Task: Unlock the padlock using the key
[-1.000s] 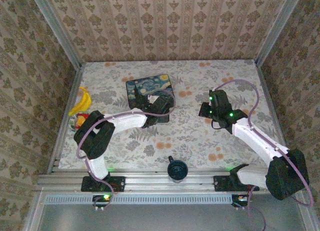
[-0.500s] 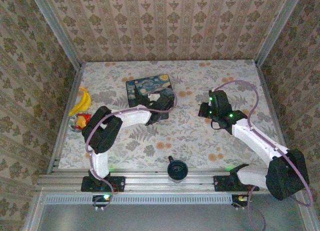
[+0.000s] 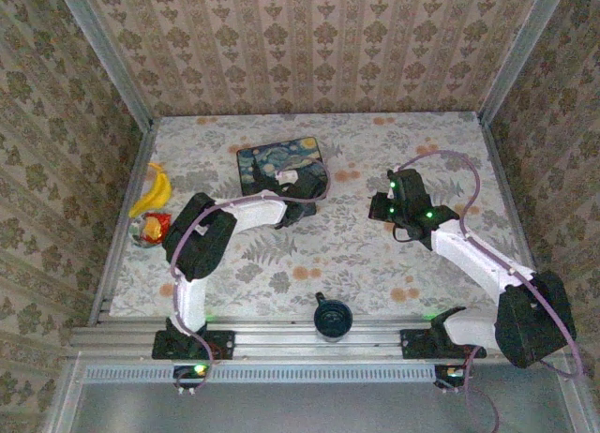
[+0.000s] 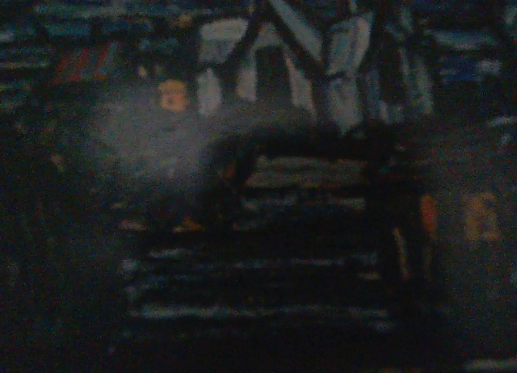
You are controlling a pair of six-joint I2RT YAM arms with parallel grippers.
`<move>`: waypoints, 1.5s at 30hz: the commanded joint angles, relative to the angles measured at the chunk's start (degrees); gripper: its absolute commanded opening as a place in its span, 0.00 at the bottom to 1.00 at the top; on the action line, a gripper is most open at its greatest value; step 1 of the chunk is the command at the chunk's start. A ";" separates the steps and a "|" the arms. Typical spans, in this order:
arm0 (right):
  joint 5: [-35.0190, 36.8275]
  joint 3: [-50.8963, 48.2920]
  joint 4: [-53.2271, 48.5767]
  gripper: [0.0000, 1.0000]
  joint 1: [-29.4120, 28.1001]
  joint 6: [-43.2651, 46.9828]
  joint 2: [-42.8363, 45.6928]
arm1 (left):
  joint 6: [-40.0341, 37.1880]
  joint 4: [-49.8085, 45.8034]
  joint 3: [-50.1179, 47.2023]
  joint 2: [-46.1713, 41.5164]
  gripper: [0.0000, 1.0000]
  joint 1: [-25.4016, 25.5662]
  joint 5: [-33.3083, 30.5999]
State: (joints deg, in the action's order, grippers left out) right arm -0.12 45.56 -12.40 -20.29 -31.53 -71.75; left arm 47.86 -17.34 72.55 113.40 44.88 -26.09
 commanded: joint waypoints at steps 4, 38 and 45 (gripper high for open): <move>-0.57 1.01 0.18 0.00 -0.40 -0.11 -0.48 | 1.03 -2.88 -5.06 -4.24 0.74 -0.59 -1.27; -0.06 1.02 0.36 0.00 -0.54 -0.82 0.10 | -4.24 3.19 -4.70 -0.25 0.45 -1.43 4.66; -0.10 -1.29 1.17 0.00 -0.96 -0.91 0.75 | -4.83 5.10 -6.40 -1.53 0.15 -1.47 6.86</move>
State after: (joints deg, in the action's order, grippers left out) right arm -0.43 45.87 -11.99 -20.62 -31.77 -71.75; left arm 43.31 -14.85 66.92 111.26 43.77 -22.85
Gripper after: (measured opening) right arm 0.062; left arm 0.278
